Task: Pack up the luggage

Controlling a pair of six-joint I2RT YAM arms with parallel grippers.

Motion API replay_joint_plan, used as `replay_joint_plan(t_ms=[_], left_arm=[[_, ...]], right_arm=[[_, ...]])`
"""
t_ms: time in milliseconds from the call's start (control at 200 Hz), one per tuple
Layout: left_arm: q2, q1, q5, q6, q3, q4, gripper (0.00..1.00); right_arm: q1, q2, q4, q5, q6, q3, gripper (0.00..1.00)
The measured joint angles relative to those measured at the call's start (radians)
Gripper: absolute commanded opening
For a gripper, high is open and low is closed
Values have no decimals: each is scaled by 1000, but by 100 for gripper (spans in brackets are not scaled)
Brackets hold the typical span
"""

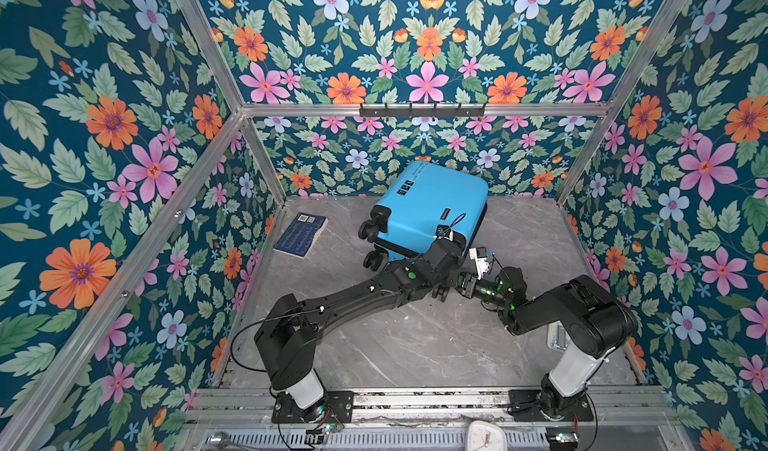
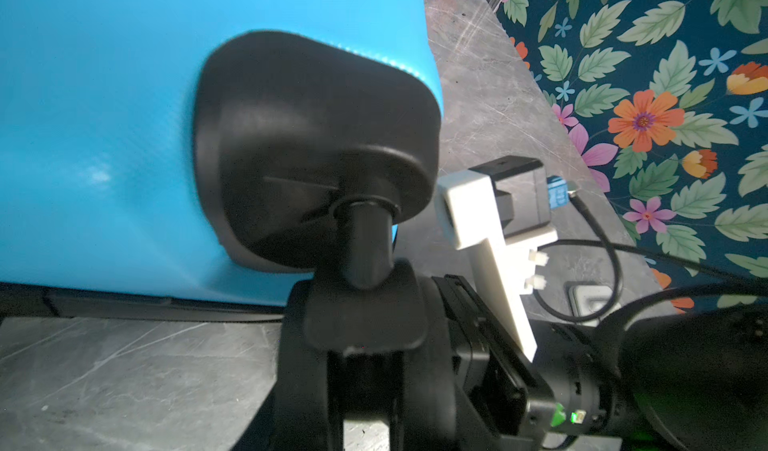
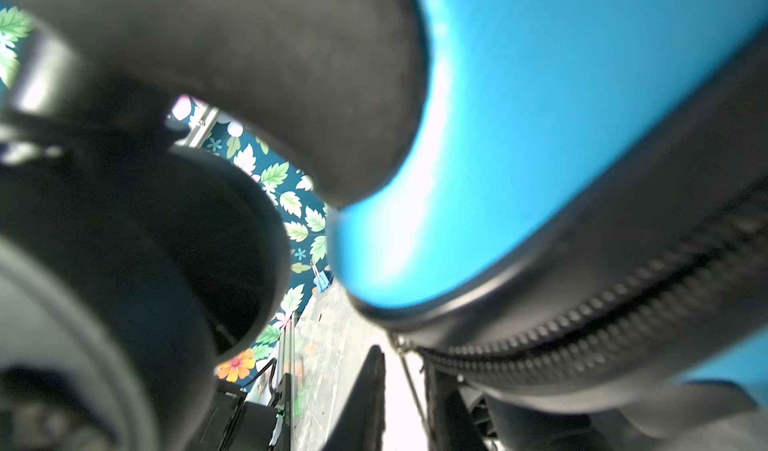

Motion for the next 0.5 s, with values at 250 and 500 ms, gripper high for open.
replay_joint_plan(t_ms=[250,500], left_arm=[[-2,0,0,0,-4,3,0],[-7,0,-5,0,-13,13,0]], right_arm=[[1,5,12,15,18,9,8],[2,19,28,9,34,18,0]])
